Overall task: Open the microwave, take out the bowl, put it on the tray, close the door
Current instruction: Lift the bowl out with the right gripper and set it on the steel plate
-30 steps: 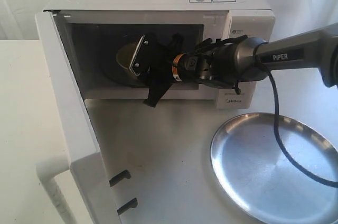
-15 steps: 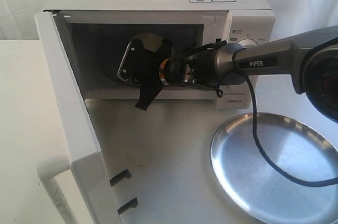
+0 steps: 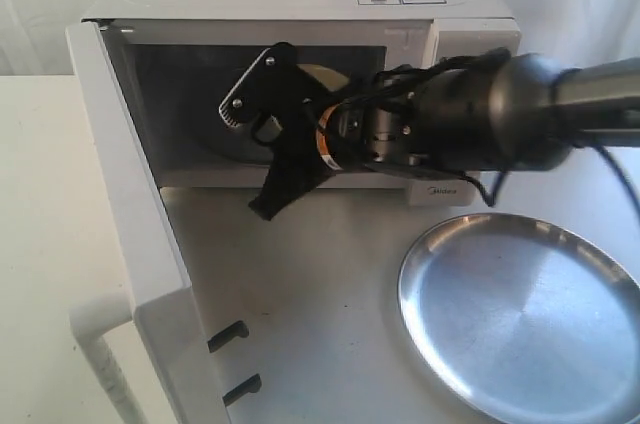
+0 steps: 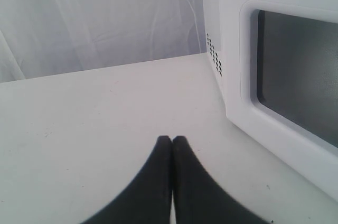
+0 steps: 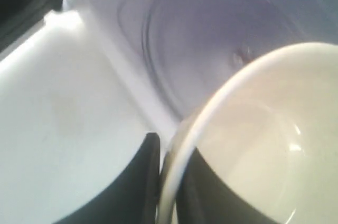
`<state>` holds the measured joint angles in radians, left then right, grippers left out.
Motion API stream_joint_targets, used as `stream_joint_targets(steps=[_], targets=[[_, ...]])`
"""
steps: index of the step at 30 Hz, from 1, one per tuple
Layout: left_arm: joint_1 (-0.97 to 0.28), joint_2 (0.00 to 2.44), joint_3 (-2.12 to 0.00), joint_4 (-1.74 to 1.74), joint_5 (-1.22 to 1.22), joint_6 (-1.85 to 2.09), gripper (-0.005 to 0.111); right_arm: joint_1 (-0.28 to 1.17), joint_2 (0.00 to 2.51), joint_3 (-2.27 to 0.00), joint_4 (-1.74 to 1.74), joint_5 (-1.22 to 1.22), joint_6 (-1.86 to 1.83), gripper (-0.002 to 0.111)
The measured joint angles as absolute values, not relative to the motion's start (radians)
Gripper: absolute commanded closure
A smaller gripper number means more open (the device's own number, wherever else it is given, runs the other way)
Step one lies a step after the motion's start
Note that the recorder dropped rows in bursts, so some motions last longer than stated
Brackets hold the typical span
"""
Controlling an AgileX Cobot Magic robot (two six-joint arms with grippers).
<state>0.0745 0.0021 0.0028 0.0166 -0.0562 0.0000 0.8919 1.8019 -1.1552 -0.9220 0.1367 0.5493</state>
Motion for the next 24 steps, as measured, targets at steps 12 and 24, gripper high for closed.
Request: stream_joint_targets(steps=[12,24], targets=[[0.075,0.002,0.003,0.017,-0.056,0.000,0.107,1.016,1.356,-0.607,-0.666,0.606,0.655,0.108],[0.075,0.002,0.003,0.017,-0.056,0.000,0.107,0.921,1.364,-0.468,-1.094,0.471,1.040,0.108]])
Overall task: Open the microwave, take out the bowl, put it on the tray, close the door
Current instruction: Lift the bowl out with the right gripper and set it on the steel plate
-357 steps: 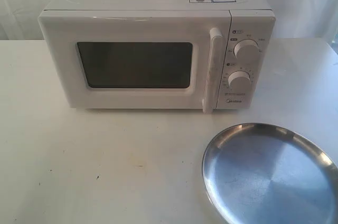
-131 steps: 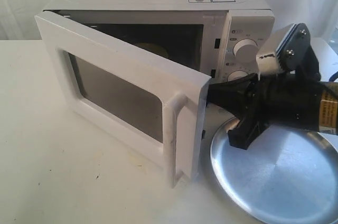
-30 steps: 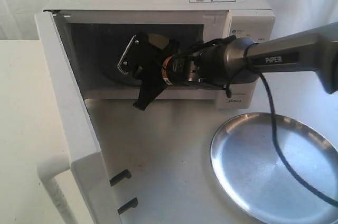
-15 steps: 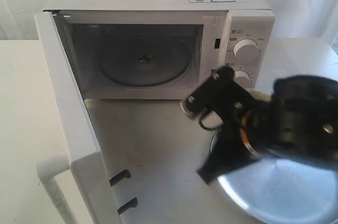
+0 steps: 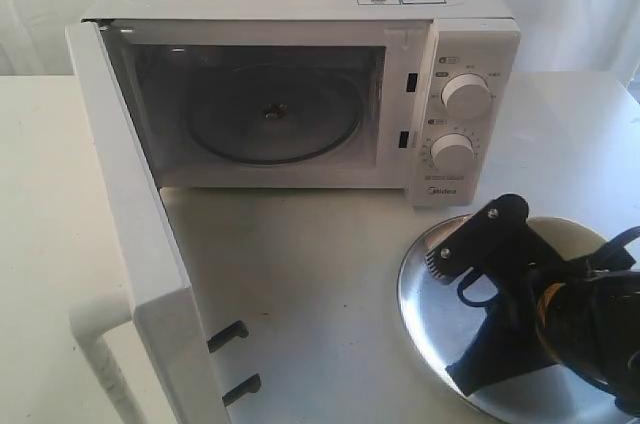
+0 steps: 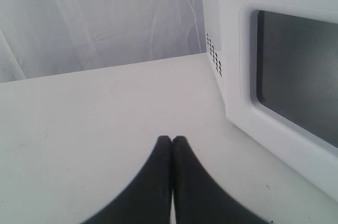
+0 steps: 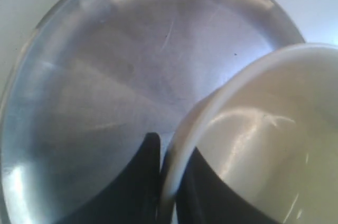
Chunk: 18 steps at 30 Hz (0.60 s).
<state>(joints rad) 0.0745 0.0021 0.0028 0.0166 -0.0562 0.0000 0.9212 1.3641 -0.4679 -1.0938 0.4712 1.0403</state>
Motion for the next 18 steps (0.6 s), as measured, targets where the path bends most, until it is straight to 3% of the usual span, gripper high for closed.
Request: stream_joint_targets(steps=[8,18], targets=[[0.075,0.002,0.003,0.017,-0.056,0.000,0.107,0.822,1.509,-0.468,-1.198,0.344,1.053,0.108],[0.075,0.002,0.003,0.017,-0.056,0.000,0.107,0.809,1.548,-0.468,-1.244,0.330,1.103,0.104]])
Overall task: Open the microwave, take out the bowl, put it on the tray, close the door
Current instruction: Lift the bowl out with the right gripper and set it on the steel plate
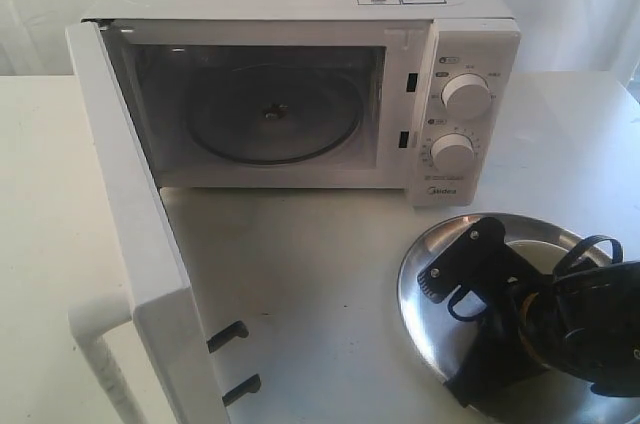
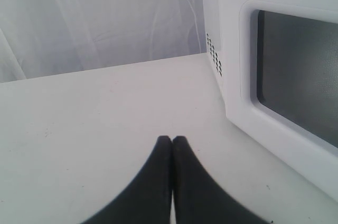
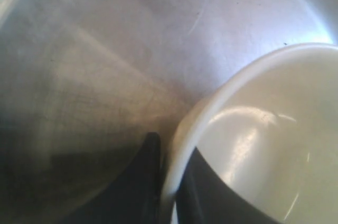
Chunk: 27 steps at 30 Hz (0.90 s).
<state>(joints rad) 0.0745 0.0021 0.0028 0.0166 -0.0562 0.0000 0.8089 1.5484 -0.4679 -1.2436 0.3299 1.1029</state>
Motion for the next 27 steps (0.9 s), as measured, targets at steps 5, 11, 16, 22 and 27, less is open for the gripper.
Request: stream_joint_targets(steps=[5,11,16,22,27], targets=[[0.075,0.002,0.003,0.017,-0.056,0.000,0.107,0.809,1.537,-0.468,-1.261,0.321,1.149,0.073],[0.075,0.002,0.003,0.017,-0.056,0.000,0.107,0.809,1.466,-0.468,-1.286,0.306,1.201,0.062],[0.075,0.002,0.003,0.017,-0.056,0.000,0.107,0.809,1.317,-0.468,-1.286,0.239,1.227,0.076],[0.075,0.002,0.003,0.017,-0.056,0.000,0.107,0.809,0.989,-0.470,-1.284,-0.063,1.261,0.108],[0.075,0.002,0.003,0.017,-0.056,0.000,0.107,0.809,0.805,-0.550,-1.277,-0.421,1.270,0.108]])
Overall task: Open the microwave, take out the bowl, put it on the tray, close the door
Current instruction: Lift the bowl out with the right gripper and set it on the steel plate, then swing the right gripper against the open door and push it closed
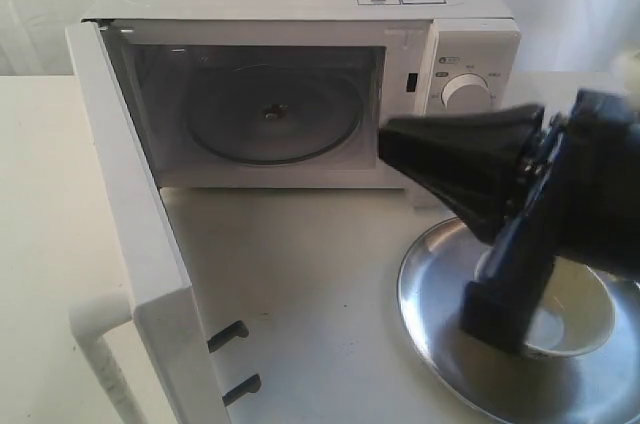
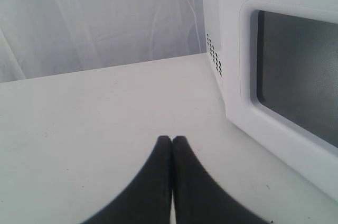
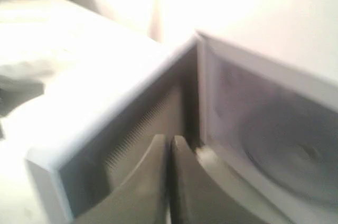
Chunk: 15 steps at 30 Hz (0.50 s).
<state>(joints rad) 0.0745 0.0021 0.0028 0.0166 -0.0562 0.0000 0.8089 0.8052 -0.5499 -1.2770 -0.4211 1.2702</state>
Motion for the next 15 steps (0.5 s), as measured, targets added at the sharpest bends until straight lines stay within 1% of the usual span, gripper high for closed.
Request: stream_joint_targets(steps=[2,5,10,15], targets=[[0.075,0.002,0.003,0.017,-0.056,0.000,0.107,0.813,0.792,-0.615,-1.281,-0.591,1.281,0.108],[0.075,0.002,0.003,0.017,-0.056,0.000,0.107,0.842,0.817,-0.717,-1.301,-0.721,1.304,0.108],[0.075,0.002,0.003,0.017,-0.056,0.000,0.107,0.936,0.945,-0.861,-1.357,-0.669,1.320,0.108],[0.075,0.002,0.003,0.017,-0.056,0.000,0.107,1.101,1.135,-0.988,-1.452,-0.511,1.324,0.108]])
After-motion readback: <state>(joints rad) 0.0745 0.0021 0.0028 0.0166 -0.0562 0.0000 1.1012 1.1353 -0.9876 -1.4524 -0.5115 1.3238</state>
